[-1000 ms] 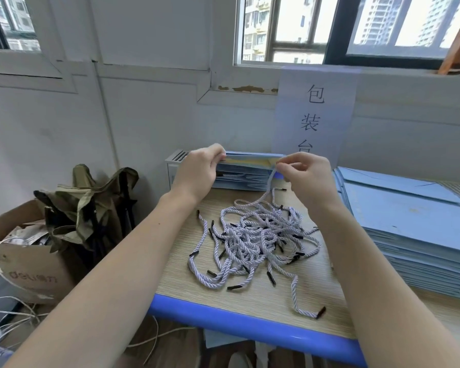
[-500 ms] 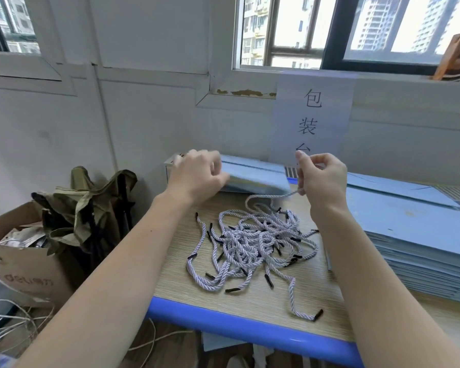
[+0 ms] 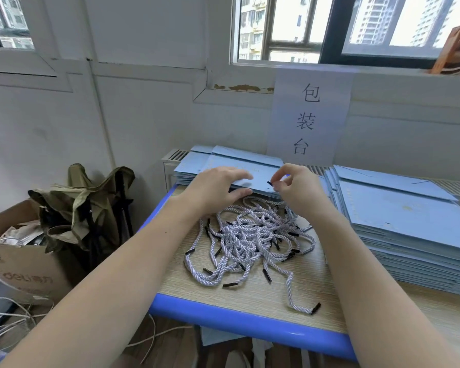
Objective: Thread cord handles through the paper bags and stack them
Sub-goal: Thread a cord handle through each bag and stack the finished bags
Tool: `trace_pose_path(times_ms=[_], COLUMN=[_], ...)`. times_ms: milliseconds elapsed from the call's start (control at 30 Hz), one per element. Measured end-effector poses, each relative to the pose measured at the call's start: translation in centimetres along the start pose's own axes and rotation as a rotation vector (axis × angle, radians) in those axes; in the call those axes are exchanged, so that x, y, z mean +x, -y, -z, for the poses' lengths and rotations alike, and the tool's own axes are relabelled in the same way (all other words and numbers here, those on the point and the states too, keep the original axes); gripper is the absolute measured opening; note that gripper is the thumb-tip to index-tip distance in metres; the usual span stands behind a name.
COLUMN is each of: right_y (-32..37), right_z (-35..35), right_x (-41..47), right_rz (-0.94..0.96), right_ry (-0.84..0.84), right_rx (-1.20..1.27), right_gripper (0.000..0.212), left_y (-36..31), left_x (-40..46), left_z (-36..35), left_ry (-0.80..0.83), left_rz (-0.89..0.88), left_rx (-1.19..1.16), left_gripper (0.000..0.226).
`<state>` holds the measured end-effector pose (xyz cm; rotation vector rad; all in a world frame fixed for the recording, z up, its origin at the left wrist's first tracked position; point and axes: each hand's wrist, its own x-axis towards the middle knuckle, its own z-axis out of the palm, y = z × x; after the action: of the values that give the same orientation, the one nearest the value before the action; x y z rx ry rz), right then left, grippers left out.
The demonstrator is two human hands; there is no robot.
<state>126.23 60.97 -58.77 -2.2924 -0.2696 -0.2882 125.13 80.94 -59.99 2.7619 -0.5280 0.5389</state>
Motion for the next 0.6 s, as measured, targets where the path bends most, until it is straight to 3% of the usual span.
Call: trace_pose_path(times_ms=[200,500,600], right_y=[0.13,-0.02,-0.04], right_z=[-0.11,-0.19,-0.34], right_x=[-0.04,-0.08,-0.04], right_rz=[0.103,0.13,0.123], right_ry=[-0.043,-0.009,0.004], right_rx=[-0.128,-0.125,-0.137], right_gripper=[0.013,0.016,0.015], left_y=[-0.64,-0.01,-0.14], left_x=[0.28,0.19,0.28], left_z=[-0.05,0.17,0.11], left_ry=[0.0,0.112,0.101], left_rz=[-0.024,0.054,0.055], left_rx=[0.086,-0.179,-0.136], left_gripper=[0.037,0.012,0.012])
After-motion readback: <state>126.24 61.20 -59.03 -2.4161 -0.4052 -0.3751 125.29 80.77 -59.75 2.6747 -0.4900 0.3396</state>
